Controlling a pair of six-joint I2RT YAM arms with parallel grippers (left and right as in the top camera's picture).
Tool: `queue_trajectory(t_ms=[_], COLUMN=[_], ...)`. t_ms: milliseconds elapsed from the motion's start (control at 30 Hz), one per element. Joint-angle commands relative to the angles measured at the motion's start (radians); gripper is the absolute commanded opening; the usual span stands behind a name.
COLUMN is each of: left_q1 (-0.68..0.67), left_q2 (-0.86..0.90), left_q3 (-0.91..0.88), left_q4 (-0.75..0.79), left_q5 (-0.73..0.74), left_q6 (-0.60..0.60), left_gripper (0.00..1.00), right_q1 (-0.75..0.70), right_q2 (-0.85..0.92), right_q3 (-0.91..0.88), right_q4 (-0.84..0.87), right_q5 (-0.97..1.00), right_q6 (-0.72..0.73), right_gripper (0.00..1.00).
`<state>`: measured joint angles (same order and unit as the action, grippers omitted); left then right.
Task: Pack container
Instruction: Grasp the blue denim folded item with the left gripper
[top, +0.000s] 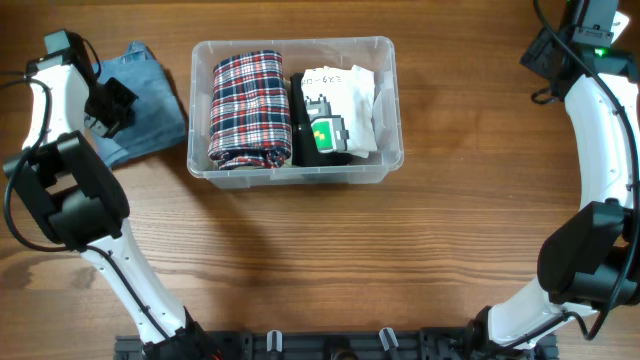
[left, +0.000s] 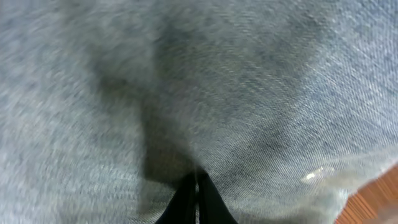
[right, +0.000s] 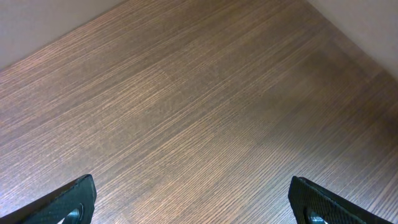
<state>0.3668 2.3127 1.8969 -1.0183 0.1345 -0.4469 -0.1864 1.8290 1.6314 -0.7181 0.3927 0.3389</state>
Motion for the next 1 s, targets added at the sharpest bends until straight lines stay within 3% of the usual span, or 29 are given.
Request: queue_trajectory(t_ms=[0, 67, 167, 200, 267, 367, 633, 733, 967], left_q1=[-0.005, 0.012, 0.042, 0.049, 0.076, 0.111, 0.193, 0.209, 0.229], left_q2=[0.02, -0.01, -0.067, -0.081, -0.124, -0.148, -0.15, -0.149, -0.148], left_q3=[-0.037, -0.035, -0.029, -0.029, -0.03, -0.03, -0.051, -0.074, -0.162], left_q4=[-0.019, -0.015, -0.006, -0.004, -0.005, -0.014, -0.036, 0.003, 0.15], left_q5=[0.115, 0.116, 0.115, 0.115, 0.115, 0.116, 0.143, 0.245, 0.297], left_q6=[-0.01, -0.01, -0.009, -0.009, -0.006, -0.002, 0.04, 0.132, 0.19], left_gripper=[0.05, 0.09, 0.25, 0.34, 0.62, 0.82, 0.84, 0.85, 0.89], right_q1=[-0.002, -0.002, -0.002, -0.002, -0.002, -0.002, -0.002, -0.002, -0.002], right_q2=[0.015, 0.015, 0.015, 0.015, 0.015, 0.015, 0.015, 0.015, 0.015], right_q3=[-0.004, -0.004, -0.004, -0.004, -0.004, -0.004, -0.004, -0.004, -0.004], right_q4=[0.0, 0.0, 0.0, 0.0, 0.0, 0.0, 0.0, 0.0, 0.0], right_q5=[-0.006, -0.006, -0.006, -0.006, -0.006, -0.006, -0.006, -0.006, -0.006], right_q6=[0.002, 0.002, 0.002, 0.002, 0.002, 0.002, 0.002, 0.002, 0.002], right_gripper=[1.0, 1.0, 1.0, 1.0, 1.0, 1.0, 1.0, 1.0, 1.0])
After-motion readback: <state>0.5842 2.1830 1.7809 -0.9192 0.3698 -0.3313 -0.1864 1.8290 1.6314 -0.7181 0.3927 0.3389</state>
